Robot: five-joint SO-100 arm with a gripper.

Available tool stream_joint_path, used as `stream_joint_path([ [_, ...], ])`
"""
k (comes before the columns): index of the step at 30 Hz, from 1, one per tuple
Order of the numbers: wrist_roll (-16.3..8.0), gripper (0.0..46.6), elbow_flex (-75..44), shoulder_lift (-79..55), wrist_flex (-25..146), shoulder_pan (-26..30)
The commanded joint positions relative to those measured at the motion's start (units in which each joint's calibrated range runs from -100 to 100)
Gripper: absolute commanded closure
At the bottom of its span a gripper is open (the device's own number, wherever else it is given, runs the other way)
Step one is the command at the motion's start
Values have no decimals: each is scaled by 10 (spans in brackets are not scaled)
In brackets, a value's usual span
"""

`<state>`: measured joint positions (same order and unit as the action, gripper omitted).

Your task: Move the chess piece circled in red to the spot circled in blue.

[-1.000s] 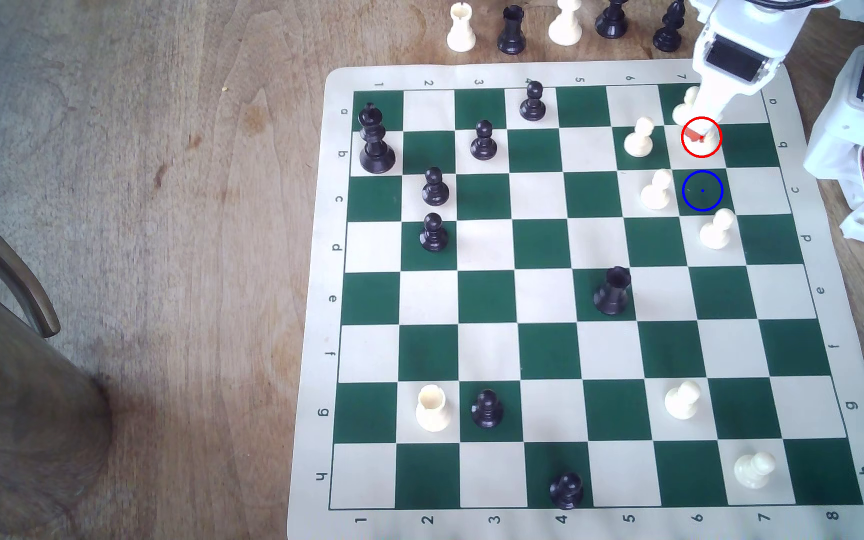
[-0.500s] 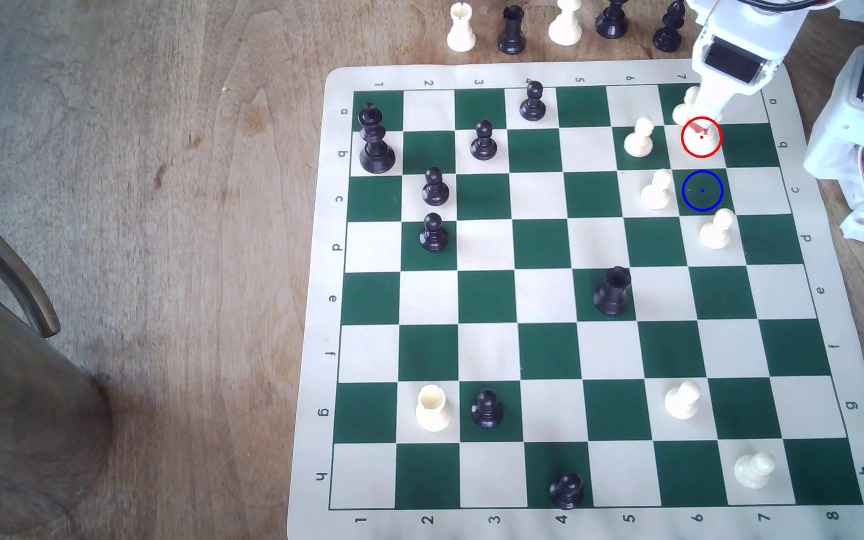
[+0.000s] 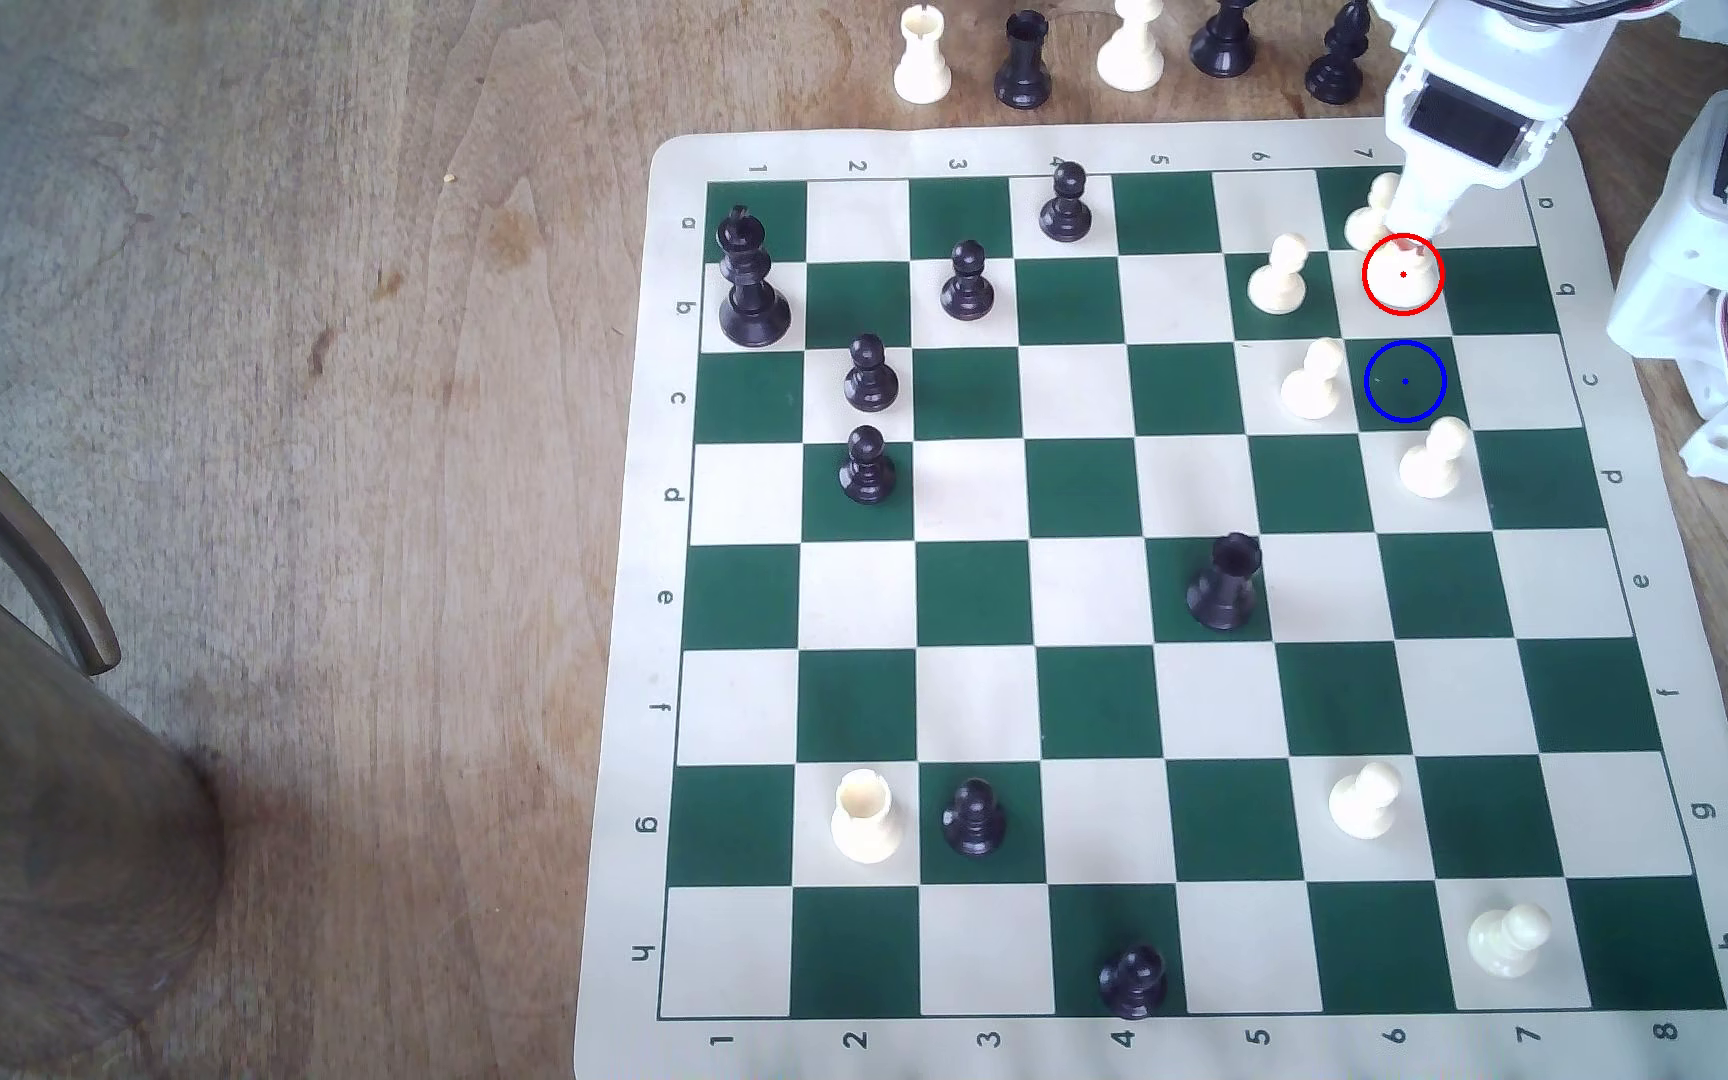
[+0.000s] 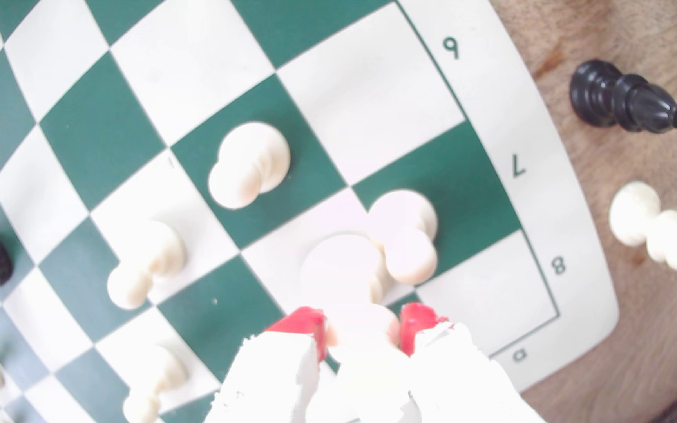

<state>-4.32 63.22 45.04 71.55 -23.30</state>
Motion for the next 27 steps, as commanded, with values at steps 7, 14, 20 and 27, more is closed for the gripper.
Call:
stream_joint_path([
  [7, -6, 405, -70, 23, 72, 14],
  [14, -12, 409, -213, 29, 175, 29],
  [20, -27, 413, -370, 10, 274, 85],
  [27, -54, 413, -338, -57, 231, 155],
])
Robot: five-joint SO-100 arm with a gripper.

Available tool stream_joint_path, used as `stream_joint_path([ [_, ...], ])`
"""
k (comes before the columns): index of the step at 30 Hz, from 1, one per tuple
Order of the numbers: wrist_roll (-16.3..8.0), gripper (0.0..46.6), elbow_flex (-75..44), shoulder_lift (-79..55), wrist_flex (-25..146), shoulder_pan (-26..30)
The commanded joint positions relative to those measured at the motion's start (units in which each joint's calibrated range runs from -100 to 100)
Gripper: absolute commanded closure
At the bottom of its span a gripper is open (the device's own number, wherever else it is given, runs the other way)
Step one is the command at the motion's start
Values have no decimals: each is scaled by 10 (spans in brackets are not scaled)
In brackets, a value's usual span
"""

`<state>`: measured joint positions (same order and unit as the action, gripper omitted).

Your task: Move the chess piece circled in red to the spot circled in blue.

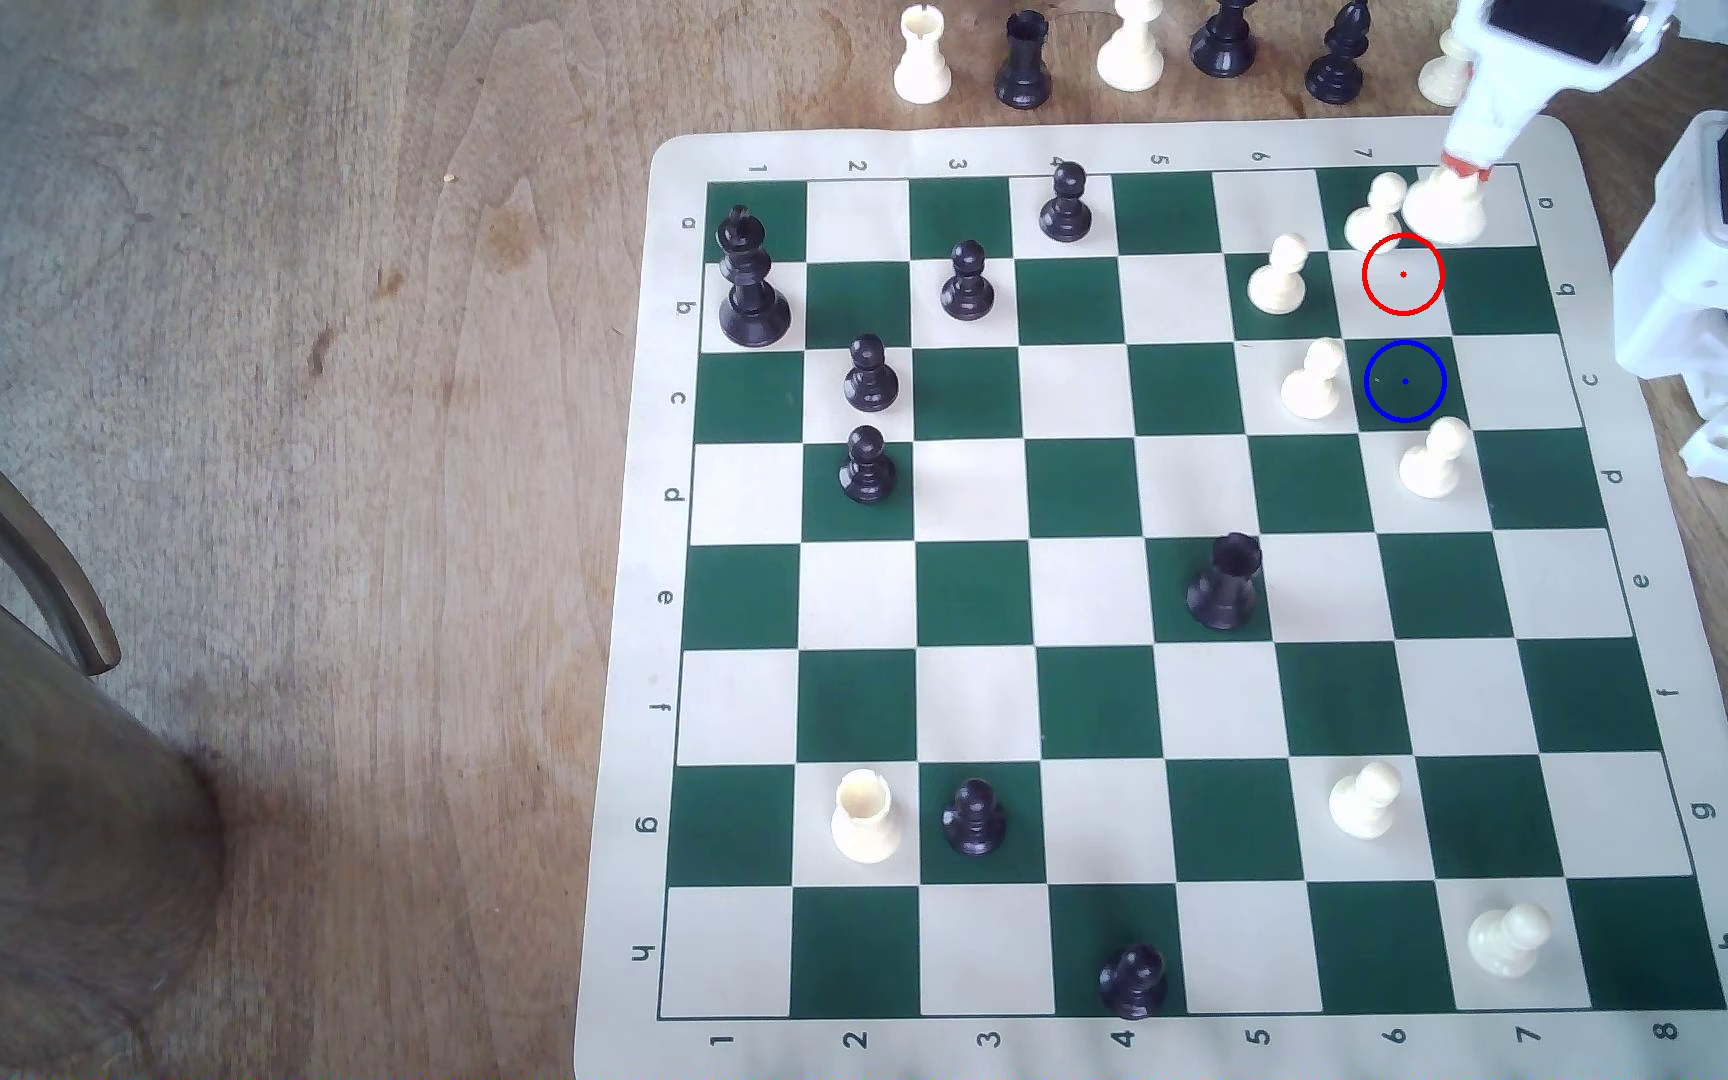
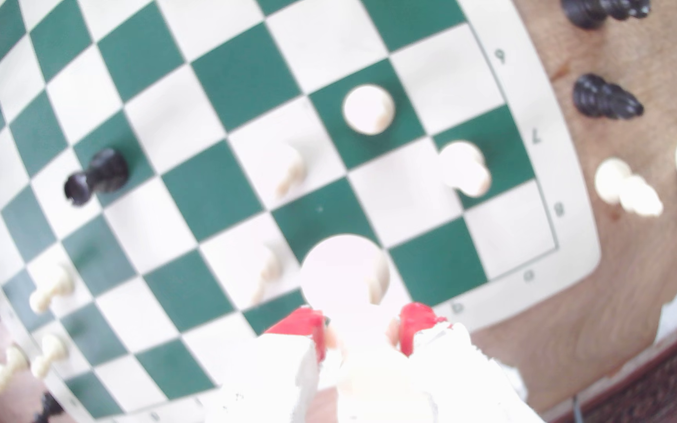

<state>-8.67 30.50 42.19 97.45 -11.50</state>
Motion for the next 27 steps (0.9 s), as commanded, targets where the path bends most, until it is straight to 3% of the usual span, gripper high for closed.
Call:
stream_joint_path([
  [1, -18, 413, 7, -37, -44, 57],
  [10, -32, 413, 94, -90, -128, 94],
  [27, -27, 413, 210, -77, -187, 84],
])
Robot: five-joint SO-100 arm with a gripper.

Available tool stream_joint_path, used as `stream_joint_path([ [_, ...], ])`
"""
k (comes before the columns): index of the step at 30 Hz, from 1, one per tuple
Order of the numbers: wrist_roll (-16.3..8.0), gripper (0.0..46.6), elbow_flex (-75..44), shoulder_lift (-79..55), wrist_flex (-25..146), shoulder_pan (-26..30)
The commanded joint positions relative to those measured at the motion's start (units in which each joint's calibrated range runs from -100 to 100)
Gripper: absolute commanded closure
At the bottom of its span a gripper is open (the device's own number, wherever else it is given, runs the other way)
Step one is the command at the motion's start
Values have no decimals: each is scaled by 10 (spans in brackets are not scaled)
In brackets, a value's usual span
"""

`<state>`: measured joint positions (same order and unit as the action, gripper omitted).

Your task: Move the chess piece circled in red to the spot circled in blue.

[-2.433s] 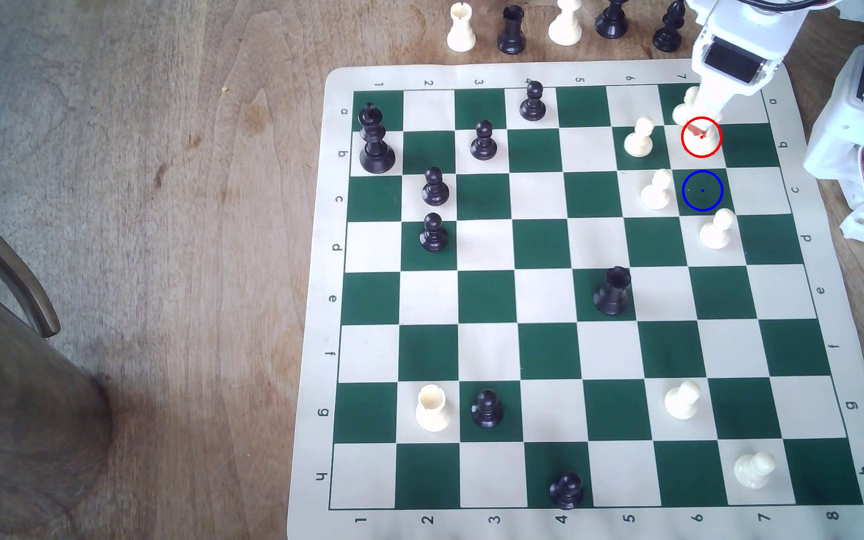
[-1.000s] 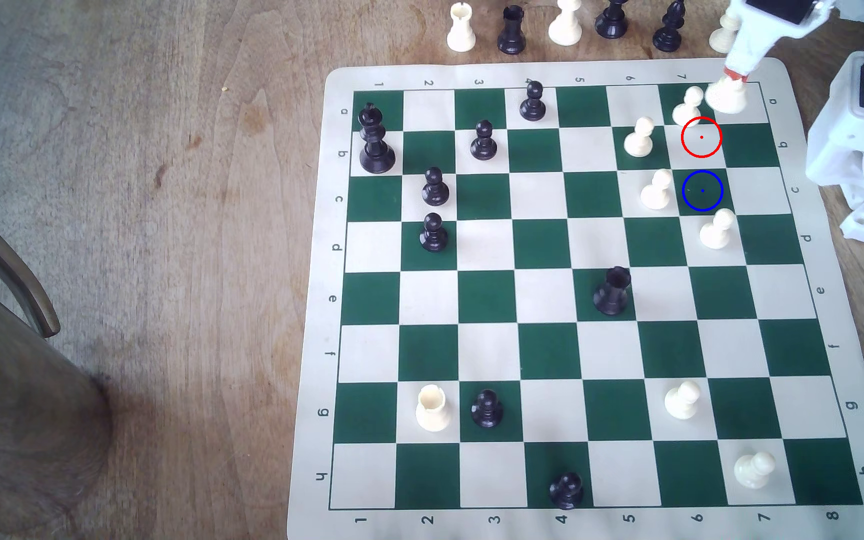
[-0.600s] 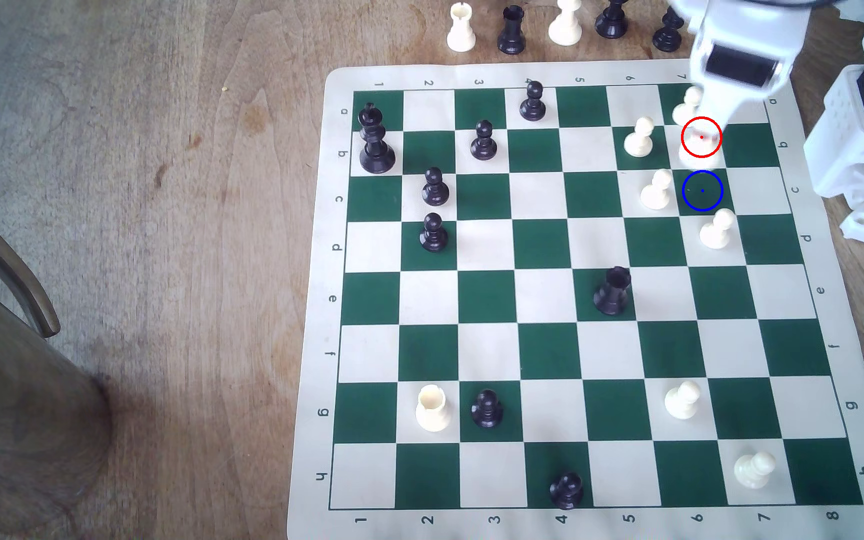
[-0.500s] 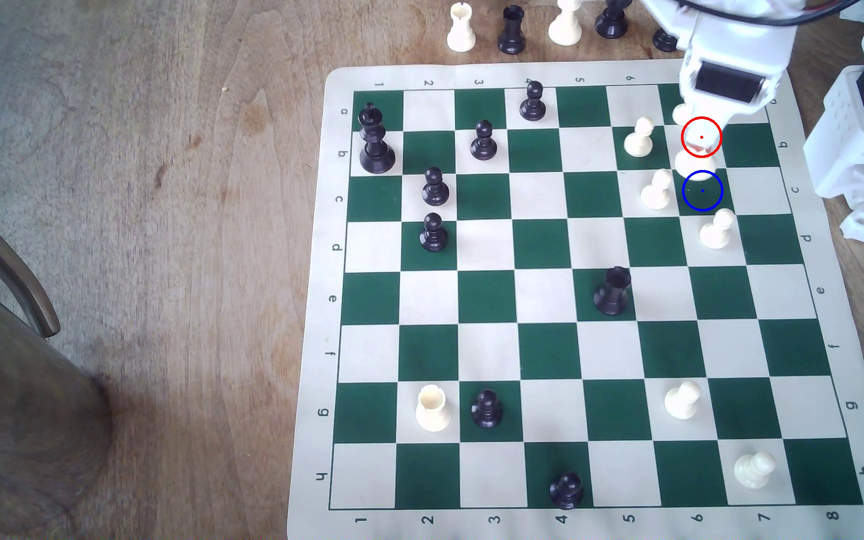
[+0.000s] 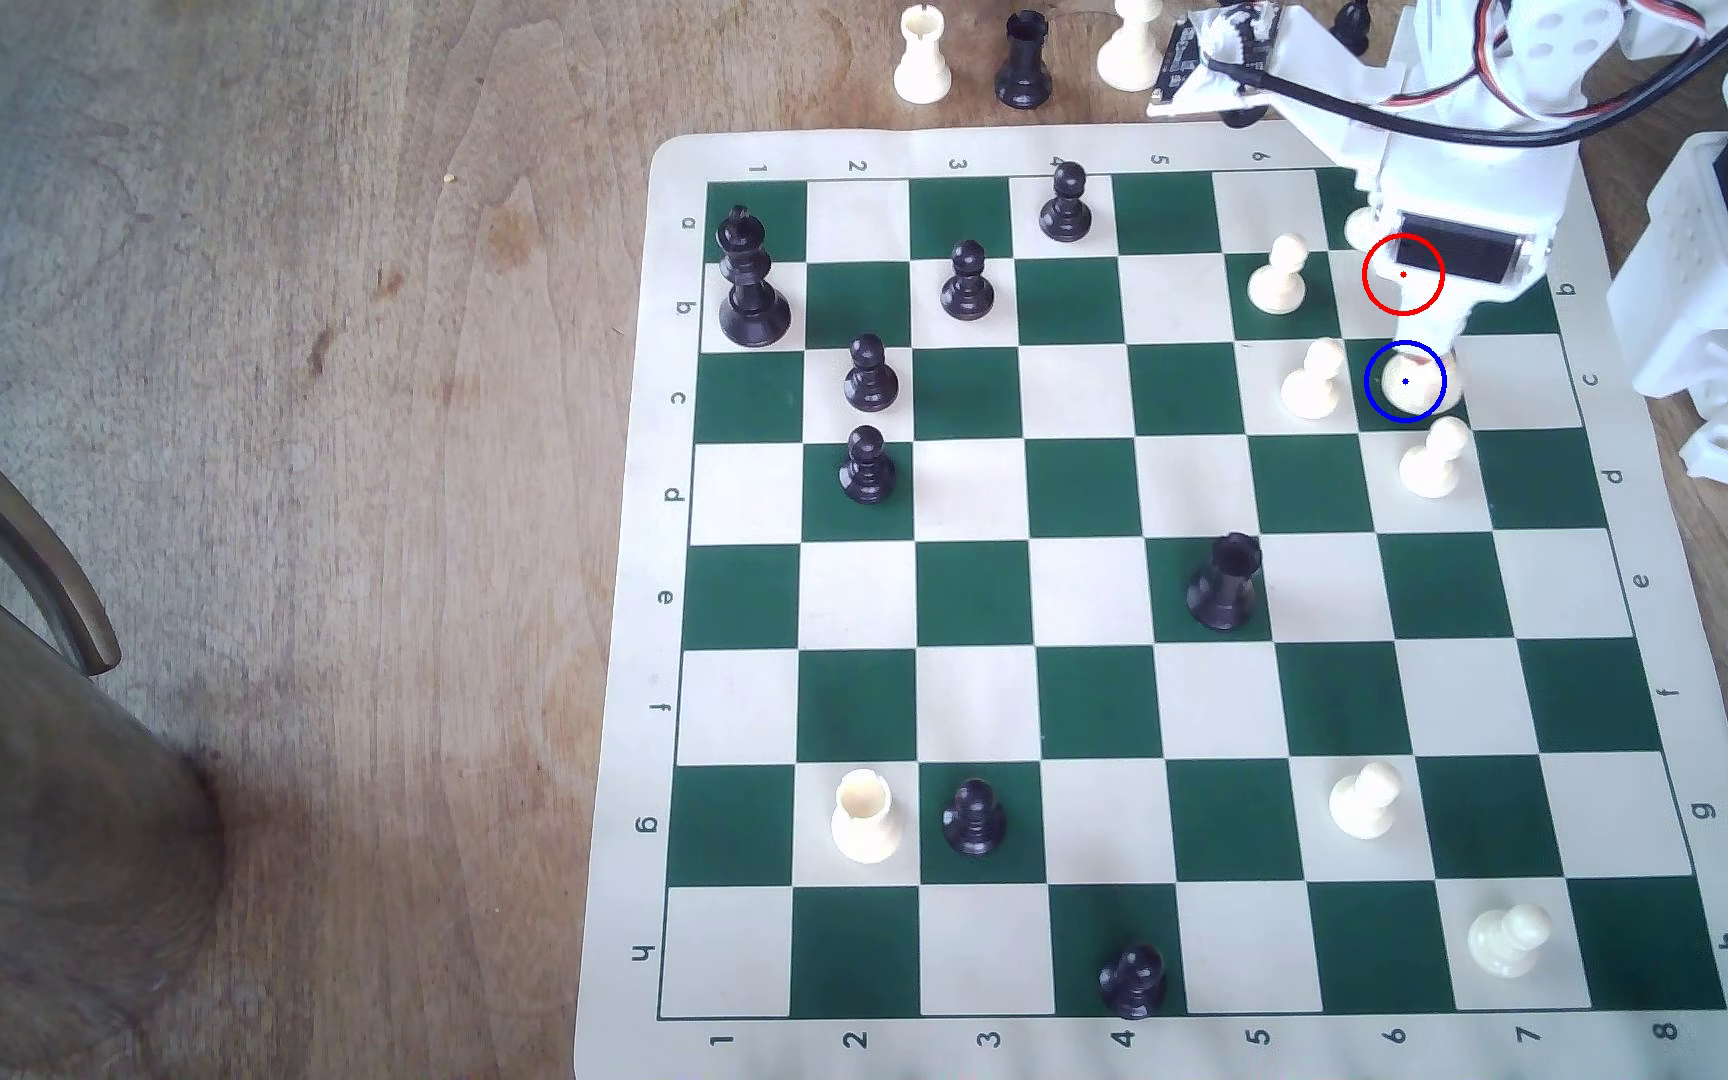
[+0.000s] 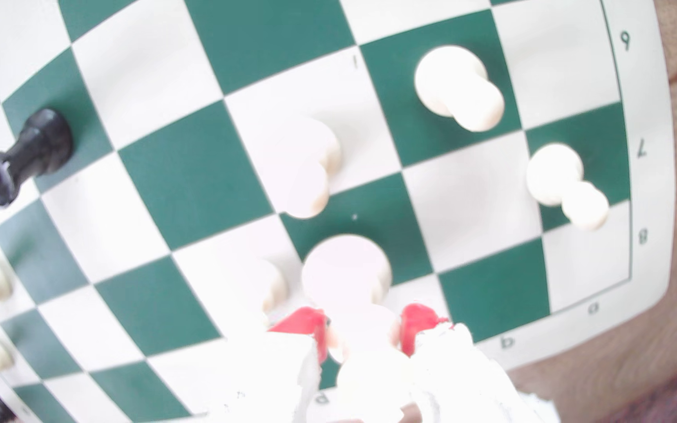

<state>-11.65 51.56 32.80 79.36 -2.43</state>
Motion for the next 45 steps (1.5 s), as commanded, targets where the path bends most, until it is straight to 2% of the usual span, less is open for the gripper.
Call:
stream_joint_path([
  [1, 6, 413, 3, 17, -11, -12],
  [8, 14, 415, 9, 23, -13, -25],
  [38, 14, 419, 37, 32, -50, -30],
  [39, 14, 405, 37, 32, -50, -30],
  [40, 14, 353, 39, 34, -50, -31],
  [41, 15, 326, 40, 35, -50, -31],
  [45, 21, 239, 45, 44, -45, -31],
])
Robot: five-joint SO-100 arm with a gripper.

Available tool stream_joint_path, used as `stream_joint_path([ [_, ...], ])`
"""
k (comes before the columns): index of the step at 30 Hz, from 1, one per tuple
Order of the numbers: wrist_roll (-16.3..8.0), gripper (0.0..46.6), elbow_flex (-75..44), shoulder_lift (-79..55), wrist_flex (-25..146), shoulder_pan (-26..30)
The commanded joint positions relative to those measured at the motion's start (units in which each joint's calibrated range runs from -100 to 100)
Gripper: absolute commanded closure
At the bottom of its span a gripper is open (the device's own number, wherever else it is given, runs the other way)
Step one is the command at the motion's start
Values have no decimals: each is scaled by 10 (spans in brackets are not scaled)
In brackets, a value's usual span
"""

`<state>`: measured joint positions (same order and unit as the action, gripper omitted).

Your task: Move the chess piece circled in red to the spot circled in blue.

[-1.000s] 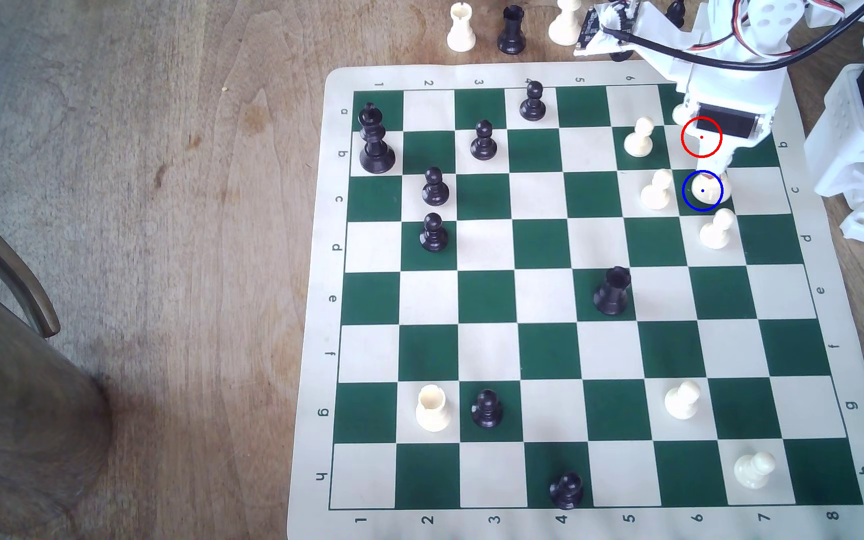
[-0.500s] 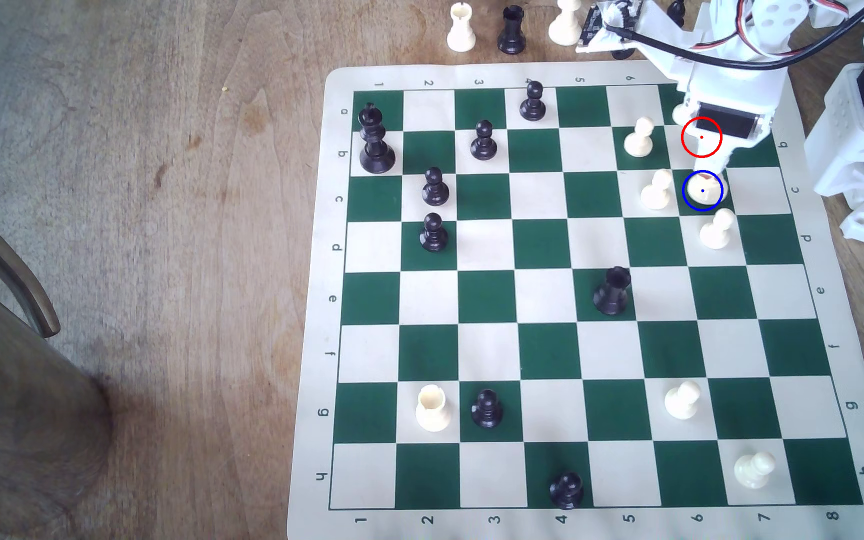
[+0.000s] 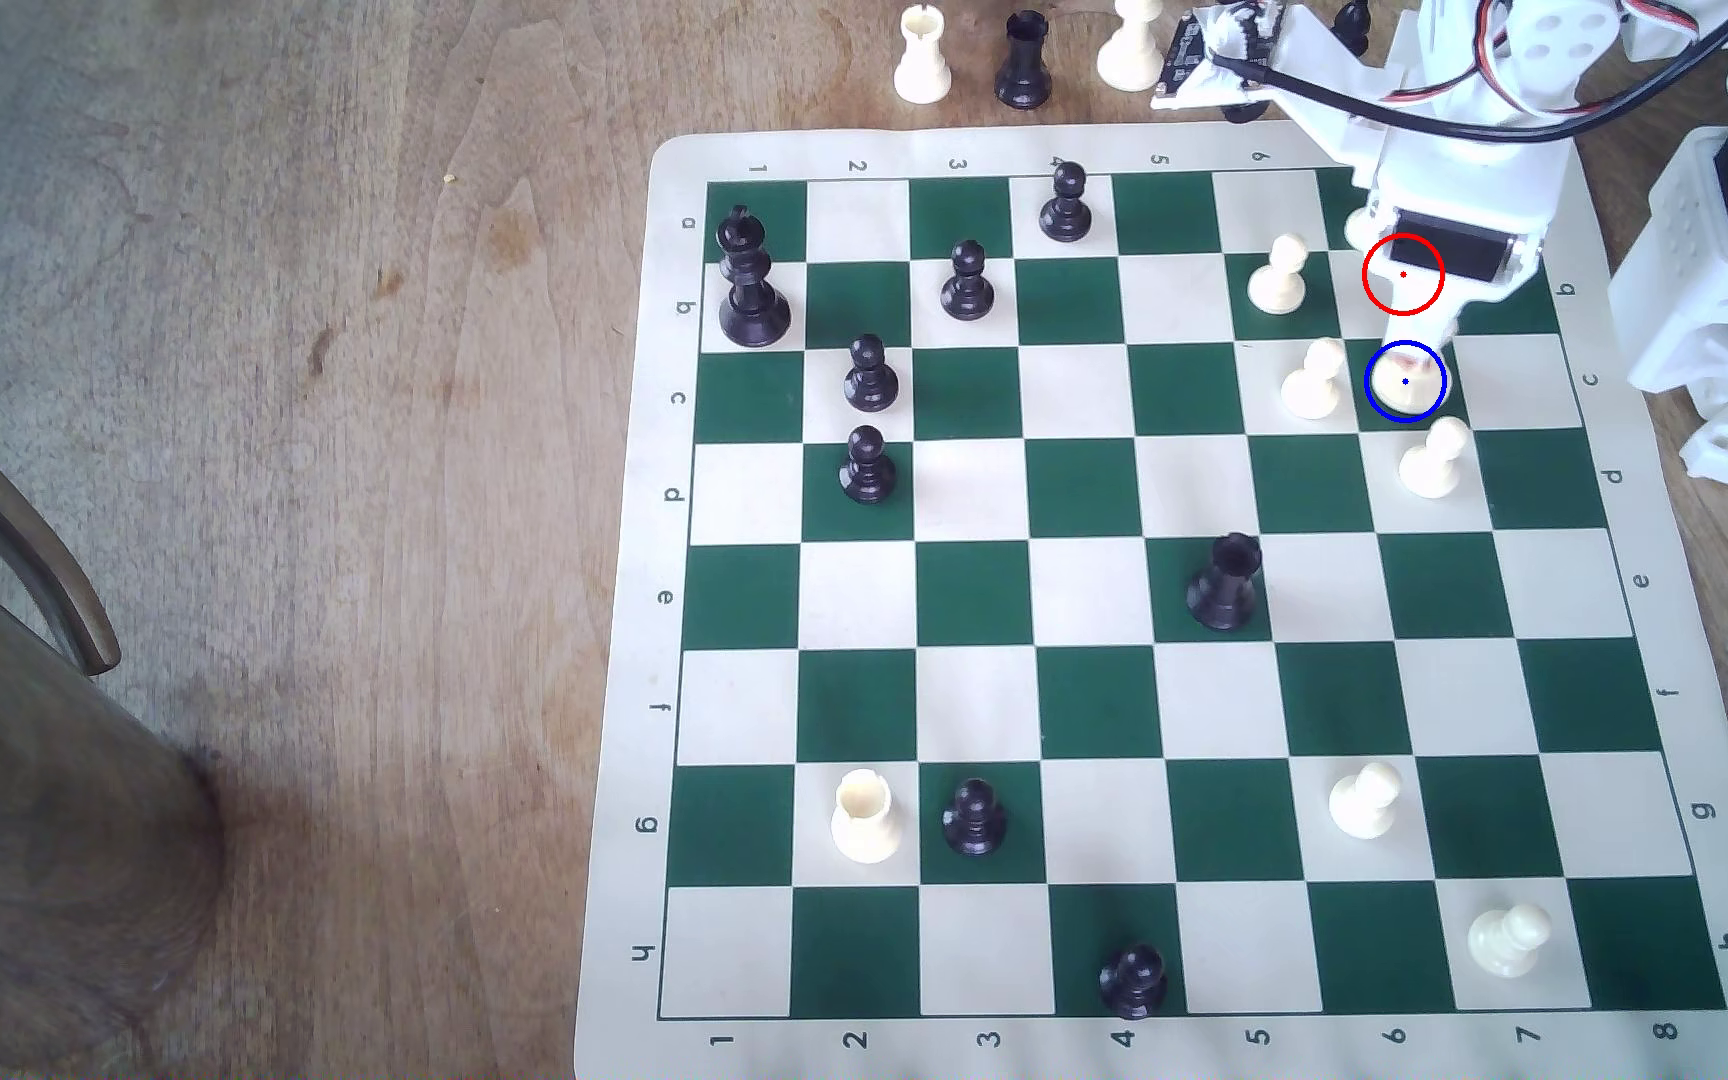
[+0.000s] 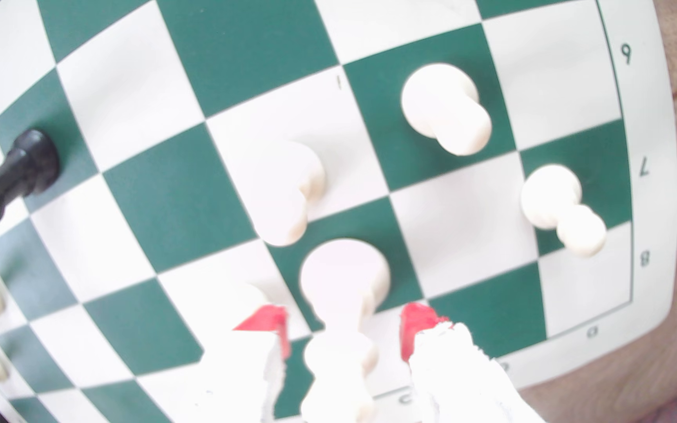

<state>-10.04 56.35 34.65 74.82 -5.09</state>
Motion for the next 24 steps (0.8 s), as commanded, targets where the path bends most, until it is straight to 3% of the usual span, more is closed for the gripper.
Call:
stream_joint_path([
  [1, 4, 228, -3, 28, 2, -4],
  [9, 9, 151, -16, 83, 14, -27],
  [17, 15, 147, -130, 187, 59, -54],
  [22, 19, 89, -153, 266, 76, -57],
  [24, 19, 106, -144, 297, 76, -57],
])
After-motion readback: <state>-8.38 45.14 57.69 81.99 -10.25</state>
